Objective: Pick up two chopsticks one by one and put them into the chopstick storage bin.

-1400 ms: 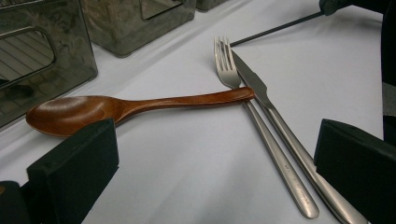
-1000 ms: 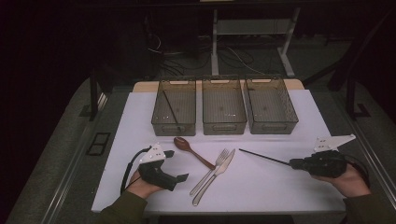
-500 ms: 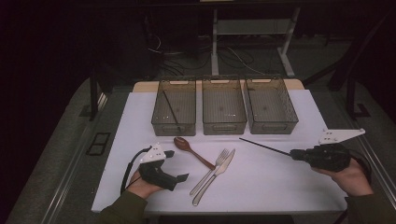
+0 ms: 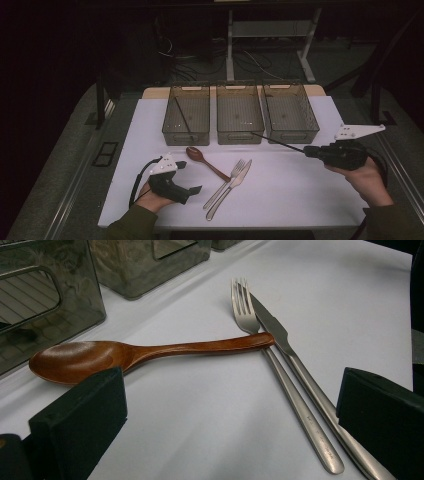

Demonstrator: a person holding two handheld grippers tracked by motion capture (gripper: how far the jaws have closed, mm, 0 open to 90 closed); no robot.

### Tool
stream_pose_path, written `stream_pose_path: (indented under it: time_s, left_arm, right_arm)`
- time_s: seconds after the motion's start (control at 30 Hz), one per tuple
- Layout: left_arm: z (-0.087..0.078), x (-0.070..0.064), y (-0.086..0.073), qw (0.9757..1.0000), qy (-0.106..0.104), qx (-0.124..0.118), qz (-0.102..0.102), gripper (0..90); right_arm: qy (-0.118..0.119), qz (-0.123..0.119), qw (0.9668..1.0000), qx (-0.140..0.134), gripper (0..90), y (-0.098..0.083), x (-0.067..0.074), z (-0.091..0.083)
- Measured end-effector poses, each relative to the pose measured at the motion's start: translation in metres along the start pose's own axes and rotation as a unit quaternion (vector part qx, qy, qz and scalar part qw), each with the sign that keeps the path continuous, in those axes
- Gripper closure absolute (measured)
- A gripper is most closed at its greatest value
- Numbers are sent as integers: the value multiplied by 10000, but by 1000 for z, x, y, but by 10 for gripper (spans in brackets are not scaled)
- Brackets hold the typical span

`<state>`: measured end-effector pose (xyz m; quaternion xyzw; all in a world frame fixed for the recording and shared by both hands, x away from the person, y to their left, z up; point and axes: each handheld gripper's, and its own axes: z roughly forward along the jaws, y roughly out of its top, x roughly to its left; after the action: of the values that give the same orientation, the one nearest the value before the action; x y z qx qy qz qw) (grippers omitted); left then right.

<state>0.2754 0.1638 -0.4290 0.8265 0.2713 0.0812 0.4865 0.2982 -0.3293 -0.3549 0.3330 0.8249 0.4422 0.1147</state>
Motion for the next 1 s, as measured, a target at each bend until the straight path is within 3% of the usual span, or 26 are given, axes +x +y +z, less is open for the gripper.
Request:
stream_pose_path:
  time_s: [0.73, 1.0]
  left_arm:
    - [0, -1, 0, 10000, -10, -68, -12, 0]
    - [-1, 0, 0, 10000, -13, -51, 10, 0]
  right_arm:
    - [387, -232, 9979, -455, 861, 49, 18, 21]
    - [343, -368, 9974, -523, 861, 74, 26, 41]
